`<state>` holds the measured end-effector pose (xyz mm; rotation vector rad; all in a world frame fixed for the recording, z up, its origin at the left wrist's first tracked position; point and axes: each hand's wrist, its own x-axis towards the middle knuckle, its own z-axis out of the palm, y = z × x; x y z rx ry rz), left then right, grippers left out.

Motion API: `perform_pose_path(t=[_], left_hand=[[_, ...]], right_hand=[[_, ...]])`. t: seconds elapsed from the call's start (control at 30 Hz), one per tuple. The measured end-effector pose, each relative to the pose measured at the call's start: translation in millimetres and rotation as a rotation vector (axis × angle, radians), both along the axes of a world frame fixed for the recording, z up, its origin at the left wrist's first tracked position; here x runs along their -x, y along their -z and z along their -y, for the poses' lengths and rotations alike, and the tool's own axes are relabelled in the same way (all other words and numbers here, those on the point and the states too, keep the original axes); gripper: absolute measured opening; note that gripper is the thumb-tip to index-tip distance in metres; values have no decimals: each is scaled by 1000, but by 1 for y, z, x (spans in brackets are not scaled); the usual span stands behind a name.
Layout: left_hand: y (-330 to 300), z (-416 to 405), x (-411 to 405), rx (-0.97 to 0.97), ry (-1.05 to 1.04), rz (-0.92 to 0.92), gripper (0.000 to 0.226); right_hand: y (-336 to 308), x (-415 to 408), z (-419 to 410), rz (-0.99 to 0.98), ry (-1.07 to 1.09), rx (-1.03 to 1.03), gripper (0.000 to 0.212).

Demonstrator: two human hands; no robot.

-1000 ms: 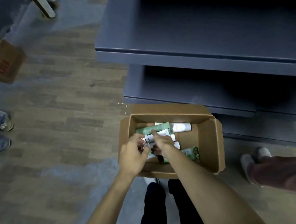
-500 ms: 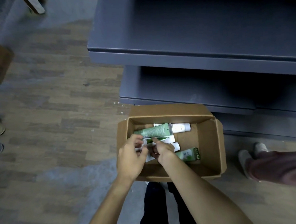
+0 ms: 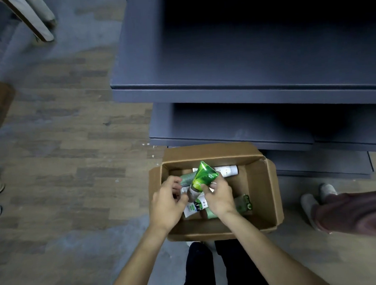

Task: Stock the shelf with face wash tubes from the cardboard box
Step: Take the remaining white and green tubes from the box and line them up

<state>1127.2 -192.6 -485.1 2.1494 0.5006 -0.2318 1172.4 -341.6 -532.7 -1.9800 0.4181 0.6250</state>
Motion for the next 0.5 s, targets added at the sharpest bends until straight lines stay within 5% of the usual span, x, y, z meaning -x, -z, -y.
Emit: perform_pose_path(t=[0.27, 0.5], left_hand=[[-47, 12, -39, 133, 159, 74, 41], [-102, 26, -62, 278, 322, 161, 32]], right_hand=[[-88, -25, 50, 216, -258, -62, 38], [-180, -39, 77, 369, -273, -152, 29]])
